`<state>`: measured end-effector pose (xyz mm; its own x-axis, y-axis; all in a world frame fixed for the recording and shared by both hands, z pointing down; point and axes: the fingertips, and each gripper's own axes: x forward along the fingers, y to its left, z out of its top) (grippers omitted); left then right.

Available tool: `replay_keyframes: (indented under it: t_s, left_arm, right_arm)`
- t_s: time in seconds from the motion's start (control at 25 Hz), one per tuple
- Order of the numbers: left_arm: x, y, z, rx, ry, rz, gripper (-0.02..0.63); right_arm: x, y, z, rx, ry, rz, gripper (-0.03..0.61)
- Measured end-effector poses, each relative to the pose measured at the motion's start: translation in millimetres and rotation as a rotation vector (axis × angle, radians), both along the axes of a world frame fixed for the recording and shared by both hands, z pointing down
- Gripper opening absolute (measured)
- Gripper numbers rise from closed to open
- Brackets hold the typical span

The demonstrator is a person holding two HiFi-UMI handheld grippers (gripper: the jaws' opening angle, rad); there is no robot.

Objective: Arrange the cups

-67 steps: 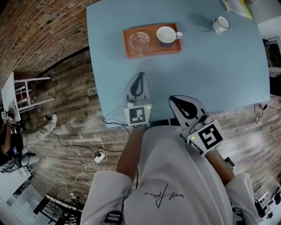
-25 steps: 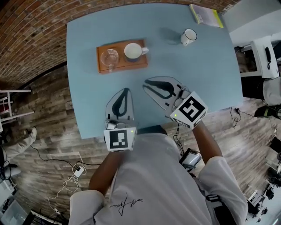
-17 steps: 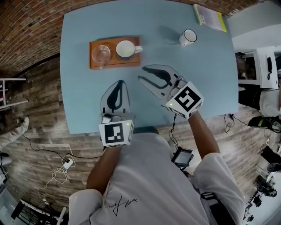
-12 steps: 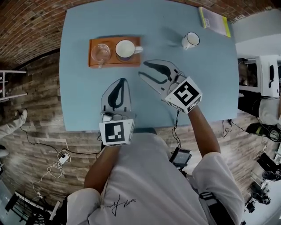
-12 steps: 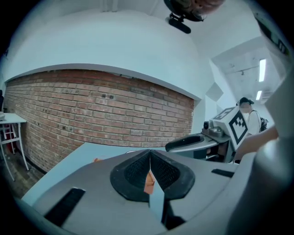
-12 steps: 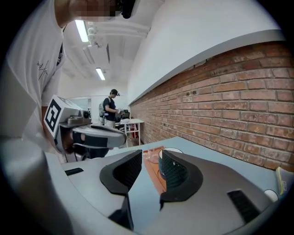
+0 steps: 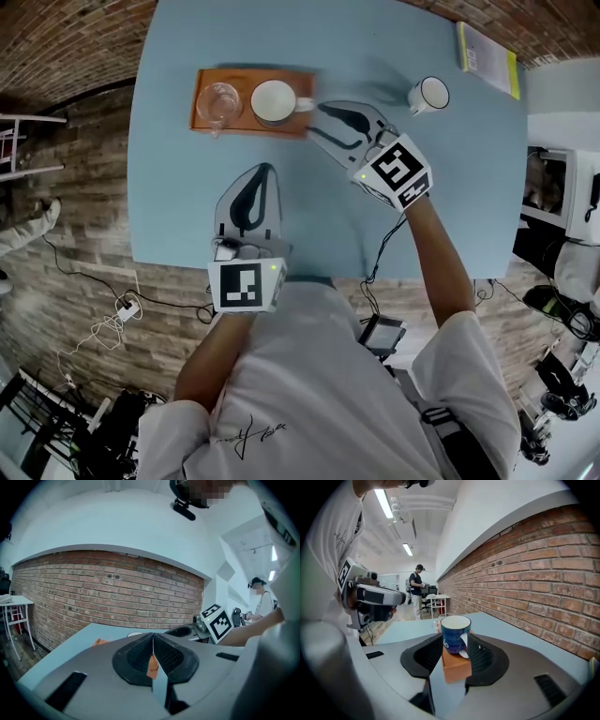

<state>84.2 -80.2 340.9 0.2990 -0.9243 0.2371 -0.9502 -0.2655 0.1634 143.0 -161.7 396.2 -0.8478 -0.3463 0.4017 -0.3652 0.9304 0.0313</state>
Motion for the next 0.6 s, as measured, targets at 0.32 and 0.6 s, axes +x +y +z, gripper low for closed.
replay_keyframes:
  t_s: [0.32, 0.6]
  left_arm:
    - [6.6, -7.3, 3.8, -0.018, -0.005, -0.046, 0.011]
    - [8.6, -4.6, 5.9, -0.023, -0.037, -0.080, 0.011]
  right_arm:
    - [0.9, -20.1, 29.7, -0.011, 0.038, -0.086, 0.140]
    - [-11.9, -24.2, 40.6, -0.022, 0.034, -0.208, 0.138]
